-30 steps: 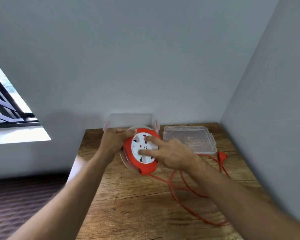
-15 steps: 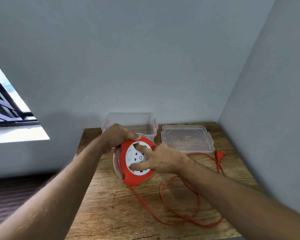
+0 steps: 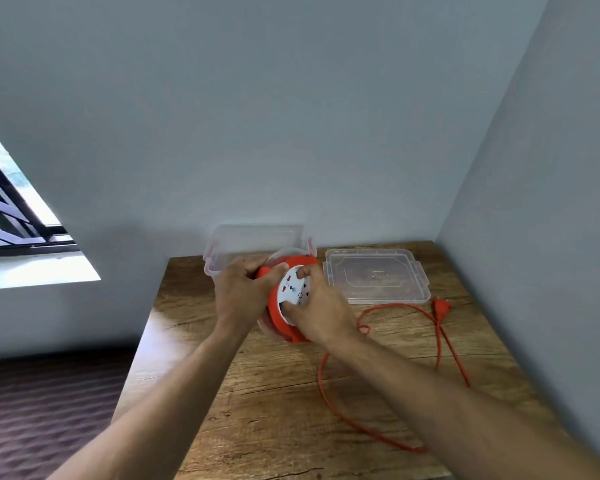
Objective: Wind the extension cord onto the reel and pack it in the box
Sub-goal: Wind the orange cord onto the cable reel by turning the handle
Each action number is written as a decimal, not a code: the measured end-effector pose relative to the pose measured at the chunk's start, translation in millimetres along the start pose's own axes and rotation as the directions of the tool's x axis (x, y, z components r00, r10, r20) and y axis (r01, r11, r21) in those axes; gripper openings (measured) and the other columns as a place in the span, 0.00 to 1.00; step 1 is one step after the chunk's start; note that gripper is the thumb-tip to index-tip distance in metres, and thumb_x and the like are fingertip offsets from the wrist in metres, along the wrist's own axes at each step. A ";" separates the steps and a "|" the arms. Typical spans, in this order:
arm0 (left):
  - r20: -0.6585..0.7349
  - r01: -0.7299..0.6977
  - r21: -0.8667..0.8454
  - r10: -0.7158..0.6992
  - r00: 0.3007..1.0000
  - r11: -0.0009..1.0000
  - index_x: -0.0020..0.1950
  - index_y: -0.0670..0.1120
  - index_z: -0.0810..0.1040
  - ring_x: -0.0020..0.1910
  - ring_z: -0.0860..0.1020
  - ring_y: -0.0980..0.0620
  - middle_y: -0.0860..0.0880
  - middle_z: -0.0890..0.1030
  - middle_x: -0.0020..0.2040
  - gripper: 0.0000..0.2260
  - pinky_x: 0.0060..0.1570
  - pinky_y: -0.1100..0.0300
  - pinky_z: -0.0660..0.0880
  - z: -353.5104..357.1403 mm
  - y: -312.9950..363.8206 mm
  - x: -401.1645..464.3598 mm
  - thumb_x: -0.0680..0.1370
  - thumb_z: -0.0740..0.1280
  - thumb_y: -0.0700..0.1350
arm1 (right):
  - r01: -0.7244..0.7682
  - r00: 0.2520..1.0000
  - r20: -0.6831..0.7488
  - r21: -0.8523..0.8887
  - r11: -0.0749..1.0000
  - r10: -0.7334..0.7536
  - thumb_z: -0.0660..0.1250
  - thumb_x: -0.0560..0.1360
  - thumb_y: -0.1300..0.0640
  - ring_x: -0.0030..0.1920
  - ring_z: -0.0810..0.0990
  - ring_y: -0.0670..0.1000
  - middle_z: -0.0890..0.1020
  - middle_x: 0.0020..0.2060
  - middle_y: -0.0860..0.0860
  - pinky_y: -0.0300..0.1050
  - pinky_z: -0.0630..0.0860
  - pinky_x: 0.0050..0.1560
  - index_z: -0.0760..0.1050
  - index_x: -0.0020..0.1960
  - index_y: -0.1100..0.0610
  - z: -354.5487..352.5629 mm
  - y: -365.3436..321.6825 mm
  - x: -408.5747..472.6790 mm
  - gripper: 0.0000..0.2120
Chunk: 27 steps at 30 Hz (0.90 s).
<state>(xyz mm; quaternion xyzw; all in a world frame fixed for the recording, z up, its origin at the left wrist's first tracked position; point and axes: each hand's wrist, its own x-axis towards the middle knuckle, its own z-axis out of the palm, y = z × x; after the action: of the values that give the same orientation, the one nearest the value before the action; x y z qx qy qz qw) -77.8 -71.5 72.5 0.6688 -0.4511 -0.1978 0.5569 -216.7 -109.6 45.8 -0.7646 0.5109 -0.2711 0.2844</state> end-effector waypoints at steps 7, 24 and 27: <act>0.020 0.202 -0.082 -0.201 0.979 0.976 0.35 0.55 0.88 0.34 0.81 0.71 0.75 0.80 0.30 0.06 0.43 0.56 0.81 -10.1 -25.9 7.1 0.73 0.78 0.51 | 0.414 0.910 0.160 -0.372 0.831 -0.382 0.63 0.76 0.39 0.42 0.83 0.57 0.85 0.46 0.51 0.48 0.77 0.37 0.64 0.68 0.42 -35.9 11.9 14.9 0.23; 0.643 0.254 0.243 -0.352 0.680 0.936 0.42 0.41 0.90 0.36 0.88 0.44 0.38 0.89 0.42 0.11 0.42 0.52 0.83 -48.8 -6.0 68.5 0.70 0.79 0.48 | 0.960 0.251 0.738 -0.272 0.065 -0.626 0.69 0.74 0.63 0.38 0.81 0.59 0.65 0.74 0.59 0.47 0.78 0.27 0.66 0.70 0.41 -59.6 -6.8 17.7 0.30; 0.683 0.238 0.294 -0.378 0.626 0.926 0.43 0.41 0.90 0.36 0.88 0.45 0.39 0.89 0.42 0.08 0.38 0.55 0.84 -47.0 -2.0 70.1 0.73 0.78 0.46 | 0.956 0.267 0.730 -0.283 0.077 -0.630 0.68 0.76 0.65 0.30 0.77 0.57 0.64 0.73 0.62 0.48 0.77 0.23 0.59 0.73 0.41 -60.0 -7.3 22.6 0.34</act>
<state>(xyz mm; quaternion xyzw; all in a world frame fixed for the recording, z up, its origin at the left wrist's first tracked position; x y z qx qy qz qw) -4.9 -102.7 101.5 0.6477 -0.5285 -0.4991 0.2281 -246.9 -137.9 95.3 -0.9907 -0.0337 0.0073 -0.1313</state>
